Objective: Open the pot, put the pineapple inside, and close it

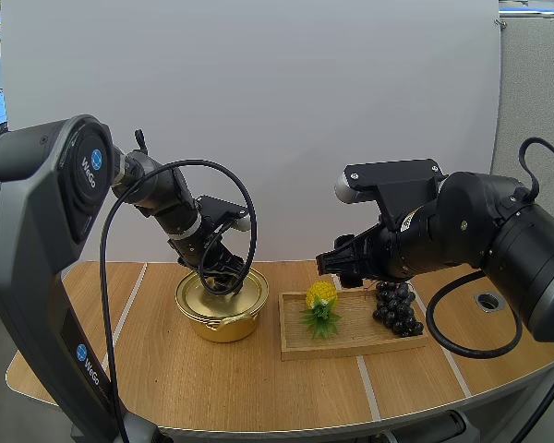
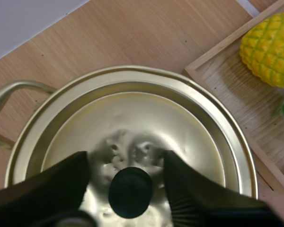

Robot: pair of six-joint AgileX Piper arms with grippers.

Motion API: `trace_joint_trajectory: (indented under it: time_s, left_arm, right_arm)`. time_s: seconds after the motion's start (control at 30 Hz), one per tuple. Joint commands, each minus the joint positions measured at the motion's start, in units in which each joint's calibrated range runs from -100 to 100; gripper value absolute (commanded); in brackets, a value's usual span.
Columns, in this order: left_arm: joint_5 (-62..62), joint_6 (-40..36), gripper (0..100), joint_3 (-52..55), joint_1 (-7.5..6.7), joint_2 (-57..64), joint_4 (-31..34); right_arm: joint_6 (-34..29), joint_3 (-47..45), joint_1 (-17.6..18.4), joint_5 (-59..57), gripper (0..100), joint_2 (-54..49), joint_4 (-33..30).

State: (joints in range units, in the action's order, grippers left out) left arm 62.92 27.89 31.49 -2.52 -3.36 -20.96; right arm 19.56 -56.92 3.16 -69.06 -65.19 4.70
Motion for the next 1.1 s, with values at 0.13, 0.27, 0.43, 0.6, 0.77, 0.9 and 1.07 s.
trace_joint_trajectory:
  time_s: [0.13,0.27,0.43,0.6,0.77,0.9,1.07]
  left_arm:
    - [3.39,-0.53,0,-0.27,-0.15,-0.37,0.60]
    - [4.09,-1.10,0,-0.46,-0.15,2.34,0.60]
    - [6.32,-1.94,0,-2.91,-0.15,9.01,0.60]
    - [9.41,-4.33,0,-8.23,-0.15,17.37,0.60]
    - [11.24,-6.58,0,-15.08,-0.15,25.26,0.69]
    - [11.24,-7.14,0,-20.24,-0.15,30.98,0.98]
    - [10.43,-12.35,0,-28.47,-0.15,36.39,7.31]
  right_arm:
    - [-0.21,0.39,-0.21,1.07,100,-0.24,0.11]
    - [-0.21,0.39,-0.21,1.07,100,-0.24,0.11]
    - [-0.21,0.39,-0.21,1.07,100,-0.24,0.11]
    - [-0.21,0.39,-0.21,1.07,100,-0.24,0.11]
    - [-0.21,0.39,-0.21,1.07,100,-0.24,0.11]
    - [-0.21,0.39,-0.21,1.07,100,-0.24,0.11]
    - [-0.21,0.39,-0.21,1.07,100,-0.24,0.11]
